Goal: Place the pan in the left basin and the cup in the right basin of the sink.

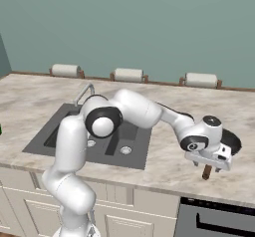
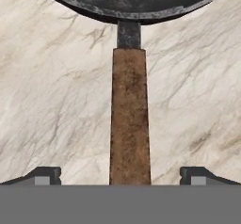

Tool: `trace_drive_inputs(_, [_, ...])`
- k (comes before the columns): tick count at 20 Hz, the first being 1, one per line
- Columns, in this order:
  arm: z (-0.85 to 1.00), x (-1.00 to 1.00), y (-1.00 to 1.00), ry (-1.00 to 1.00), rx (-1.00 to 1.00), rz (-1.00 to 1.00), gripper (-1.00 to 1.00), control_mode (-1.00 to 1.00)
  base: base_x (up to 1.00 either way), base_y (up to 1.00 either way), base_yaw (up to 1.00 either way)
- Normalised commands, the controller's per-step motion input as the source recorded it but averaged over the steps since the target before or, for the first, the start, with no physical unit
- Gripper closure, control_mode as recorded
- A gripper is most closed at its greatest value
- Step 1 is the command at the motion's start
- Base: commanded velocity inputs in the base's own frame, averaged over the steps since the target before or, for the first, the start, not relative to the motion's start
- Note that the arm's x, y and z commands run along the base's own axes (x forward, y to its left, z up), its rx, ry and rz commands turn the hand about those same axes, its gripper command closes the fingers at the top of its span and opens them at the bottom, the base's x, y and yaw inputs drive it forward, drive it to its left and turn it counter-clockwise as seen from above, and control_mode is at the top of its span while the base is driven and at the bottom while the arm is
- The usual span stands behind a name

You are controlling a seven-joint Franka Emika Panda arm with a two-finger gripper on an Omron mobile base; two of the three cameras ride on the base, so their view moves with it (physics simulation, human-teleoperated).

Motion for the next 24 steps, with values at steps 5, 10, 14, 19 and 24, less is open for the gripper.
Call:
trace_drive_inputs(5, [-0.08, 0.0, 0.0, 0.0, 0.0, 0.0, -1.0, -1.0, 0.0, 0.0, 0.0])
trace_drive_inputs(10, [-0.03, 0.0, 0.0, 0.0, 0.0, 0.0, -1.0, -1.0, 0.0, 0.0, 0.0])
trace_drive_inputs(14, [-0.05, 0.0, 0.0, 0.0, 0.0, 0.0, -1.0, -1.0, 0.0, 0.0, 0.0])
trace_drive_inputs(19, [-0.13, 0.0, 0.0, 0.0, 0.0, 0.0, -1.0, -1.0, 0.0, 0.0, 0.0])
trace_drive_inputs(24, [-0.1, 0.0, 0.0, 0.0, 0.0, 0.0, -1.0, -1.0, 0.0, 0.0, 0.0])
